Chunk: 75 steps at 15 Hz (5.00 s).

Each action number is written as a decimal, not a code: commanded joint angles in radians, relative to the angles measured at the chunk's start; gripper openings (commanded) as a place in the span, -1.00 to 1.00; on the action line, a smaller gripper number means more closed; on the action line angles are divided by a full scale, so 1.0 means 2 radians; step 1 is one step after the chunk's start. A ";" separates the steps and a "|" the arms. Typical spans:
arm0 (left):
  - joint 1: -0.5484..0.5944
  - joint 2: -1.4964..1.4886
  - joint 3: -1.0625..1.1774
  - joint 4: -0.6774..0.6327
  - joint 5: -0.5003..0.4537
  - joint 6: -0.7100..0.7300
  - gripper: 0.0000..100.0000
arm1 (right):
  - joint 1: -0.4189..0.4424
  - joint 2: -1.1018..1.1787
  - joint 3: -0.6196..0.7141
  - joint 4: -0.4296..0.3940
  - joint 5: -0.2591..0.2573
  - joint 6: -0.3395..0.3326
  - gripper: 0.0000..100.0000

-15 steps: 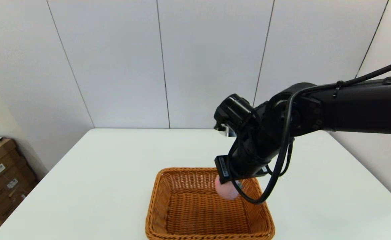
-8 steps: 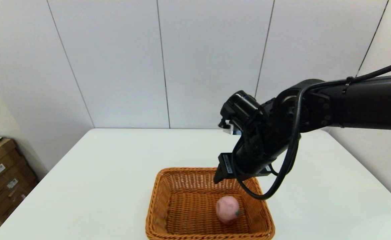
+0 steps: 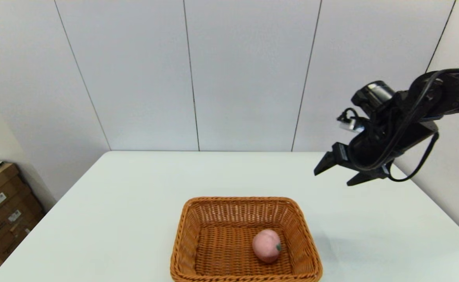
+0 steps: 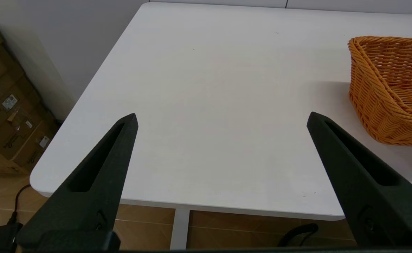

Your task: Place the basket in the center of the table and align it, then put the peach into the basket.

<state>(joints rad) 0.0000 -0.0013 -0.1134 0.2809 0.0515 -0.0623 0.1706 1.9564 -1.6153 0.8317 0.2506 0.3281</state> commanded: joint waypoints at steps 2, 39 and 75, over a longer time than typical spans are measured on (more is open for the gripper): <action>0.000 0.000 0.000 0.001 0.000 0.000 1.00 | -0.176 -0.024 0.012 0.011 0.070 -0.056 1.00; 0.000 0.000 0.000 0.001 0.000 0.000 1.00 | -0.081 -0.861 0.548 0.080 0.116 -0.094 1.00; 0.000 0.000 0.000 0.001 0.000 -0.001 1.00 | -0.083 -0.979 0.786 -0.363 -0.134 -0.157 1.00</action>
<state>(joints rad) 0.0000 -0.0013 -0.1134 0.2804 0.0515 -0.0634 0.0038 -0.0013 -0.0436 0.1057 -0.0168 0.0134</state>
